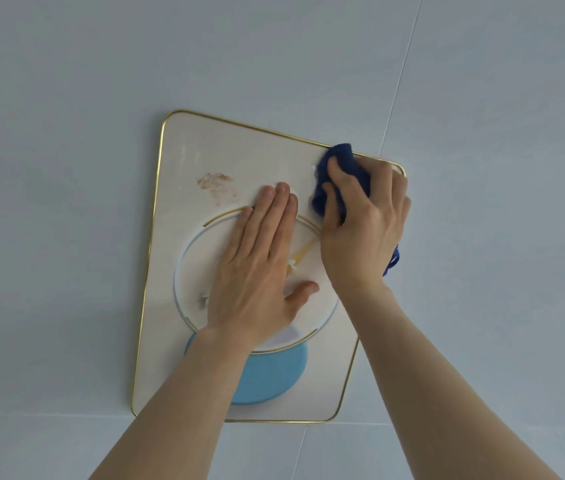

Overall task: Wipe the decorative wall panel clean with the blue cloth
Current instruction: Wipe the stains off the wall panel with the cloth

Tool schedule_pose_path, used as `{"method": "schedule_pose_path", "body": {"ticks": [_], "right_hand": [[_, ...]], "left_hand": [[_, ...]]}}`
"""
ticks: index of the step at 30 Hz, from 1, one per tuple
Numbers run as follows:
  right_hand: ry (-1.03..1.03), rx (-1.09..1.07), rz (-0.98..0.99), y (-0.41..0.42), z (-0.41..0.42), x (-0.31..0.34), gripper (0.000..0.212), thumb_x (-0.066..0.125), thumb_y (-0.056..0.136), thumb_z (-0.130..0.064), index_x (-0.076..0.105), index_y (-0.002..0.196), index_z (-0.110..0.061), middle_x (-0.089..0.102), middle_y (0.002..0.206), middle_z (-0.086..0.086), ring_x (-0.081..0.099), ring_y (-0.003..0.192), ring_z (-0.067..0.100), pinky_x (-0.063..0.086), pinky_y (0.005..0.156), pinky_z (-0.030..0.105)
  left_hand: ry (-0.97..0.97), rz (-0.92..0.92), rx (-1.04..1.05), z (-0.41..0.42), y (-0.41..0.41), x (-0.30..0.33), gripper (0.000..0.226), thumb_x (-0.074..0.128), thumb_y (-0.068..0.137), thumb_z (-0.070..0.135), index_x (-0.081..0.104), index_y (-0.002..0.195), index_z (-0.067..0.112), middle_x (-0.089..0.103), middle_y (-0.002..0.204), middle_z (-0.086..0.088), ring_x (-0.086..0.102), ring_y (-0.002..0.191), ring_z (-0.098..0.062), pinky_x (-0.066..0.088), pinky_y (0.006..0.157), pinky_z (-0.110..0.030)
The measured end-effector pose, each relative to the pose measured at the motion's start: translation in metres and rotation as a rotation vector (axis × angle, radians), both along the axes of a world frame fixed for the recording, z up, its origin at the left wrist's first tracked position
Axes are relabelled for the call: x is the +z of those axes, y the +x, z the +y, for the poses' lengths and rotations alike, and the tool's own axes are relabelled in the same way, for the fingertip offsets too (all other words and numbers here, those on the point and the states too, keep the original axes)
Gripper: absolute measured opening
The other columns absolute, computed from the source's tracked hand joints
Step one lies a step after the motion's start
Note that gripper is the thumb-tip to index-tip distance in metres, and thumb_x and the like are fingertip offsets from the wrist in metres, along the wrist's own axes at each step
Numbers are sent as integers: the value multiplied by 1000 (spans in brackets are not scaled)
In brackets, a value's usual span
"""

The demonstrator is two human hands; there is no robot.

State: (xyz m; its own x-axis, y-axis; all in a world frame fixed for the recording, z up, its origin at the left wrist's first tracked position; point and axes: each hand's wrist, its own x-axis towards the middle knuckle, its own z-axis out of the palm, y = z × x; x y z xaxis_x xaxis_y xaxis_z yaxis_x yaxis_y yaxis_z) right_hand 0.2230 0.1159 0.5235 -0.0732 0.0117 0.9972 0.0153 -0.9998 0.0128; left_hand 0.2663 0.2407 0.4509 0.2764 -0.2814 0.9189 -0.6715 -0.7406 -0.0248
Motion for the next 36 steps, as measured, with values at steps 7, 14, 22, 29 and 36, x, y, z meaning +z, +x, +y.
{"method": "schedule_pose_path", "body": {"ticks": [7, 14, 22, 29, 36], "right_hand": [[-265, -57, 200, -25, -36, -45, 28, 73, 89, -1, 78, 114, -14, 71, 120, 10, 59, 109, 36, 48, 85, 47], [-11, 16, 49, -5, -3, -16, 31, 70, 86, 5, 78, 109, -13, 69, 114, 9, 52, 104, 31, 40, 84, 38], [-126, -29, 105, -16, -22, -46, 36, 70, 84, 10, 77, 113, -9, 71, 114, 10, 58, 105, 35, 47, 86, 42], [-132, -104, 260, -41, -25, -78, 39, 77, 77, 10, 77, 109, -11, 71, 102, 6, 60, 92, 32, 49, 70, 40], [88, -84, 465, -68, -9, -87, 21, 80, 85, -5, 80, 97, -21, 66, 87, -1, 59, 77, 28, 45, 54, 32]], "left_hand": [[0, 17, -6, 2, -3, 1, 115, 63, 84, 62, -1, 163, 8, -4, 174, -8, -7, 161, -22, 6, 132, -41], [-1, 14, -4, 0, -3, 1, 115, 63, 85, 63, 0, 163, 5, -4, 174, -10, -7, 161, -24, 9, 132, -44], [-15, 6, -14, 1, -3, 0, 115, 64, 85, 61, 0, 163, 8, -3, 174, -8, -6, 161, -23, 7, 132, -42], [-29, 61, -40, 4, -18, 8, 114, 68, 84, 60, 6, 163, 4, 4, 174, -11, -1, 162, -24, 15, 131, -44], [-71, -3, -163, 51, -39, 23, 102, 74, 84, 52, 20, 162, 16, 16, 173, -3, 9, 161, -18, 8, 132, -38]]}}
